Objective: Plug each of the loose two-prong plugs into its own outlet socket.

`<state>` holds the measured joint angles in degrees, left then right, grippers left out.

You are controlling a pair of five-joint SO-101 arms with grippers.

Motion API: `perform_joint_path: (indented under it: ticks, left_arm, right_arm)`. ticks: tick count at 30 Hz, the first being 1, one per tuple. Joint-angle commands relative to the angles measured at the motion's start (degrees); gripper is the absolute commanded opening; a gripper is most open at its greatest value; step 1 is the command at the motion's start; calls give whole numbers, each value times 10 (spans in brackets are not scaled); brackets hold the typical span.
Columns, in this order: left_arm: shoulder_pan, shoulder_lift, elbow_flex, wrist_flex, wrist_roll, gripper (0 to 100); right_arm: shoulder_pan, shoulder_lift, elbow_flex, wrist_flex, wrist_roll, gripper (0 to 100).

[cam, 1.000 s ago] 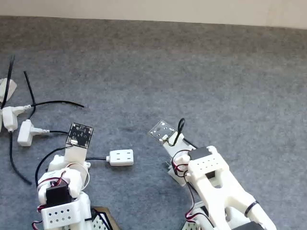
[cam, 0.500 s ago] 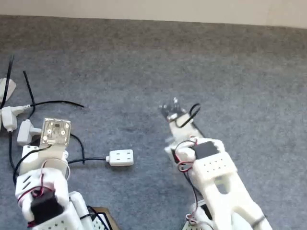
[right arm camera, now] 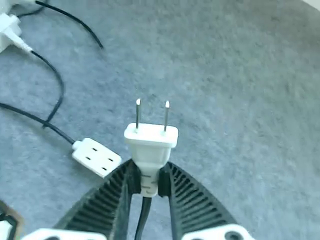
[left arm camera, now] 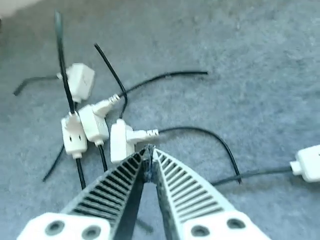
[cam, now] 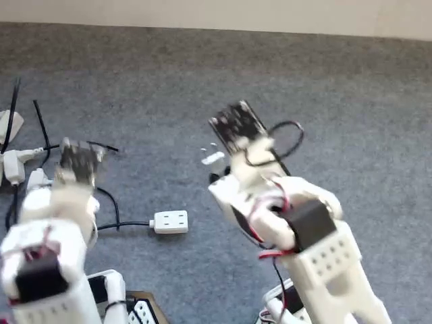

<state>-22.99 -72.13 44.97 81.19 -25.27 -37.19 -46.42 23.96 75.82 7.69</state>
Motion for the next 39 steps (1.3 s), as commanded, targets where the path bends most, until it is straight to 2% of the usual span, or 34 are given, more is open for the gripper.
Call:
perform_joint_path:
  ticks: [1, 5, 9, 12, 15, 21, 25, 30, 35, 39]
  left_arm:
    - [9, 243, -247, 95, 31, 5]
    - [34, 341, -407, 162, 35, 24]
    - [79, 351, -472, 191, 34, 191]
    - [83, 350, -483, 190, 34, 289]
    - [97, 350, -470, 192, 35, 295]
    - [205, 350, -387, 173, 49, 300]
    - [219, 350, -325, 93, 84, 300]
    - [268, 350, -228, 23, 98, 300]
    - [277, 347, -179, 3, 105, 300]
    - [273, 299, -110, -22, 102, 300]
  right_arm:
    - [-86, 88, -77, -20, -18, 5]
    - [-127, 87, 26, -158, -19, 5]
    - [-128, 33, 220, -347, -41, 5]
    - [-129, -13, 336, -408, -47, 5]
    - [-130, -55, 371, -412, -47, 5]
    - [-153, -102, 382, -387, -49, 5]
    - [-187, -104, 385, -380, -49, 5]
    - [-186, -104, 385, -380, -49, 5]
    - [-183, -104, 385, -379, -49, 5]
    - [-145, -104, 381, -366, -49, 5]
